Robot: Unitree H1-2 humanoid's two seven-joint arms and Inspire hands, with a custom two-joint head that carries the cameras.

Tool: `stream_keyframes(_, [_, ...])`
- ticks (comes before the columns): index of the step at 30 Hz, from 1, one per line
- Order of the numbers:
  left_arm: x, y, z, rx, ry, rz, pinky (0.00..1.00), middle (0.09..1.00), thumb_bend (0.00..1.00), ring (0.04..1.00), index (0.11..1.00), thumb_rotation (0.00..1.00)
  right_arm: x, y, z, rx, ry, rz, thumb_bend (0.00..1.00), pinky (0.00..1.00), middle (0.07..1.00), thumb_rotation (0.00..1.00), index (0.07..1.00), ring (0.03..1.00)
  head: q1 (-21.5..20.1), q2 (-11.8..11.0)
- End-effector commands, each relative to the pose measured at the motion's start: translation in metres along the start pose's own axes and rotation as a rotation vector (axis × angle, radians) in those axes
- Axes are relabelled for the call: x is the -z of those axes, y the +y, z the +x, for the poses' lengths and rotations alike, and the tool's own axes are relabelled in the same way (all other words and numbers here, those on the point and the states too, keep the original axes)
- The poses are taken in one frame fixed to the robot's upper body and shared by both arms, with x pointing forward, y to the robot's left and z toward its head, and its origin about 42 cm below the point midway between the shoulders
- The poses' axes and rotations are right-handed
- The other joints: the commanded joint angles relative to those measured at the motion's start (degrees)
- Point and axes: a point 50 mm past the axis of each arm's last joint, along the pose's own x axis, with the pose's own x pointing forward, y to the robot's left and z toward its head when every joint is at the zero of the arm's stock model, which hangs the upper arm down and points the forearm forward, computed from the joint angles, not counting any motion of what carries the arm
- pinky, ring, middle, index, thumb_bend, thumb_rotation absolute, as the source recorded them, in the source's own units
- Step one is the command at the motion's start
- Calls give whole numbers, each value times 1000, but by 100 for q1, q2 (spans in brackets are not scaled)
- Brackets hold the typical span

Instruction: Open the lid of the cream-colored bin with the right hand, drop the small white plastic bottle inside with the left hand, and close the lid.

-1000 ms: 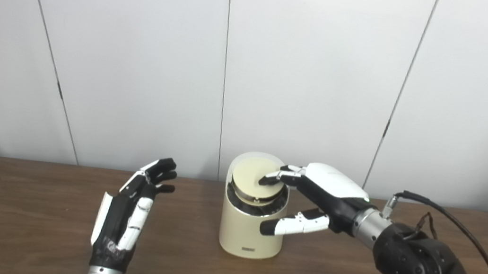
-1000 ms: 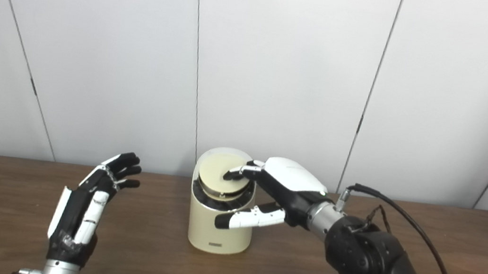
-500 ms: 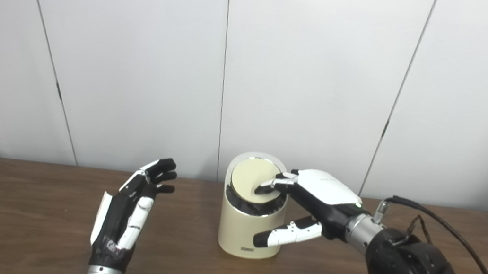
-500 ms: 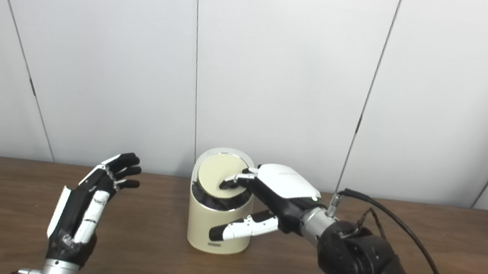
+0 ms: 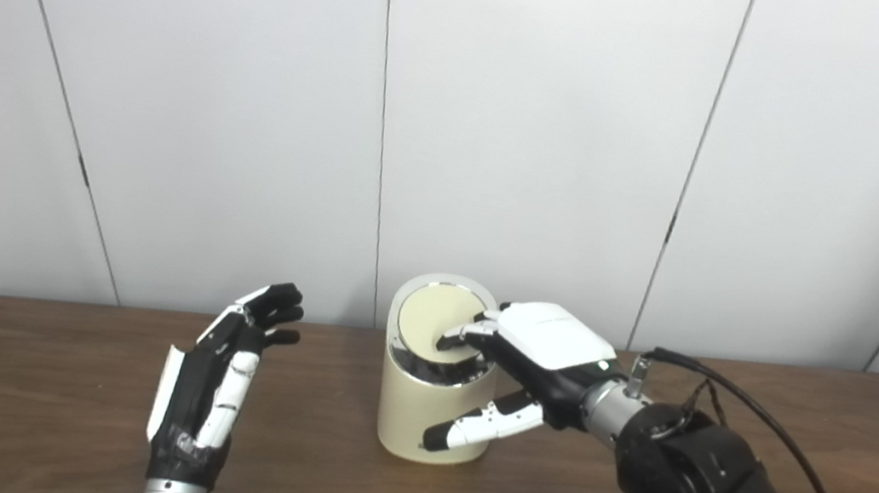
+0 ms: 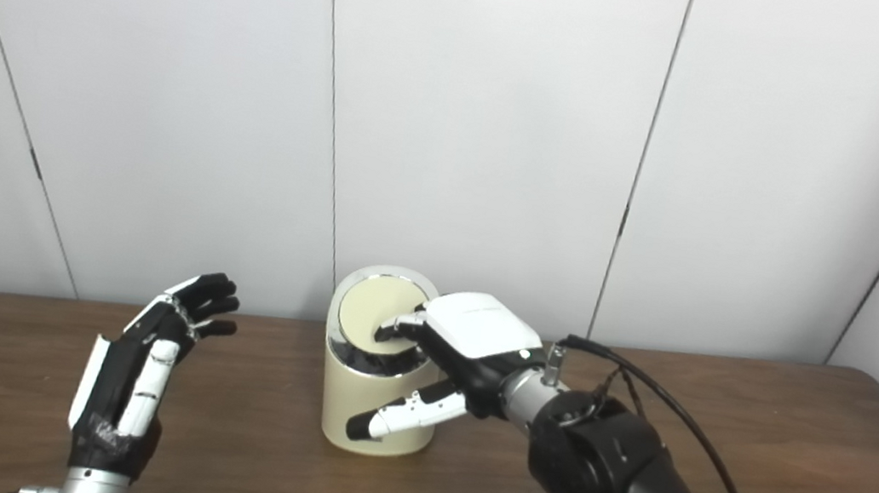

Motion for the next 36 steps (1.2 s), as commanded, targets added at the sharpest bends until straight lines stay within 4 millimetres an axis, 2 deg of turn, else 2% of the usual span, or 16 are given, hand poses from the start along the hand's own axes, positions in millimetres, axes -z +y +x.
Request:
stream_keyframes(1, [-15,2,13,19,-91,14,704,800,501,781,791,820,-2,8,5,-77,23,-9,947,978,850,921,818,922,-5,12])
stream_keyframes(5, [-15,2,12,25,-88,15,702,802,525,784,791,814,-2,13,3,-79,38,8,960,996,848,911,822,930,-10,4])
stream_keyframes(8, [-15,2,12,22,-89,20,701,799,505,781,787,819,-1,12,-4,-18,14,50,964,989,845,886,822,932,-16,1])
stream_keyframes(11, [-14,2,12,20,-87,20,698,799,501,780,787,816,0,6,-14,76,-18,98,952,990,855,875,825,943,-12,-24])
stream_keyframes(15, [-12,1,12,22,-84,18,700,799,499,779,787,811,-2,-14,-33,233,-63,222,921,1000,847,832,834,942,16,-51])
stream_keyframes(18, [-11,1,12,19,-79,17,700,800,509,779,788,804,-1,-34,-51,419,-107,360,882,883,819,787,803,889,31,-69])
stream_keyframes(20, [-11,1,12,19,-80,26,696,802,512,781,793,811,2,-45,-65,577,-133,441,824,695,758,792,739,781,32,-80])
stream_keyframes(22, [-10,1,13,17,-79,27,693,802,516,781,795,815,4,-52,-74,708,-173,530,792,614,727,778,710,726,39,-108])
stream_keyframes(23, [-9,1,13,15,-77,24,693,800,522,781,794,806,5,-55,-78,773,-192,563,766,540,696,743,677,673,45,-116])
stream_keyframes(26, [-8,1,13,15,-76,21,694,798,521,778,793,797,7,-61,-93,992,-221,634,738,464,629,716,608,598,45,-136])
stream_keyframes(28, [-8,1,13,19,-77,15,701,801,521,782,795,793,9,-57,-99,1092,-229,653,635,484,615,699,595,598,56,-169])
stream_keyframes(30, [-8,1,13,22,-83,20,701,801,508,781,794,791,14,-48,-102,1135,-240,662,569,511,639,705,616,625,68,-187])
stream_keyframes(33, [-7,0,12,23,-92,12,695,798,487,780,793,779,20,-33,-102,1162,-243,677,552,506,663,714,647,637,82,-203])
stream_keyframes(36, [-7,0,12,25,-100,-3,702,801,464,782,794,766,28,-12,-100,1166,-256,744,536,496,690,635,668,648,105,-212])
